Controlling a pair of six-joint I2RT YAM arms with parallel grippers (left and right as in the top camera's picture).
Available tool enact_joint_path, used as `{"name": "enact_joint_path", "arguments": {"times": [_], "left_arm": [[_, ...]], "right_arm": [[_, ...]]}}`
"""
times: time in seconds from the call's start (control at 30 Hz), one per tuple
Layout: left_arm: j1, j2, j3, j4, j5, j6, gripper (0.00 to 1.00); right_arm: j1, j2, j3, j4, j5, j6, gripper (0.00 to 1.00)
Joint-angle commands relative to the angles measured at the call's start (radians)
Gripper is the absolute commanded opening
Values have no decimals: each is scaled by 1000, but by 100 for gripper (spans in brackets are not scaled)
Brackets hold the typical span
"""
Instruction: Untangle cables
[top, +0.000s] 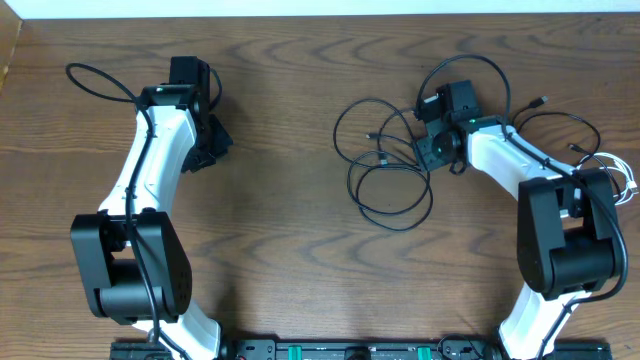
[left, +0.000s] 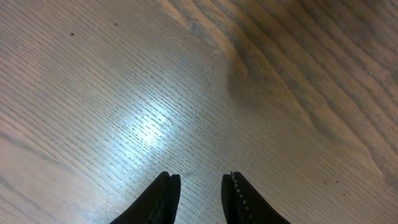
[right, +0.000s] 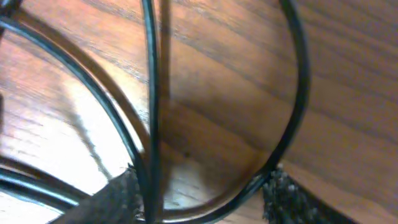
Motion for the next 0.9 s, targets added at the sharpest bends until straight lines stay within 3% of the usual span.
{"name": "enact_joint_path", "arguments": {"times": [0.0, 0.23, 0.37, 0.5, 0.87], "left_arm": [[-1, 11, -4, -6, -20, -6, 28], [-1, 11, -4, -6, -20, -6, 28], [-1, 11, -4, -6, -20, -6, 28], [-1, 11, -4, -6, -20, -6, 28], [-1, 11, -4, -6, -20, -6, 28]], "right_arm": [[6, 22, -39, -21, -11, 9, 47], [6, 22, -39, -23, -43, 122, 35], [6, 22, -39, -24, -43, 193, 22], [6, 22, -39, -21, -42, 203, 1], [-4, 22, -39, 145, -31, 175, 1]]}}
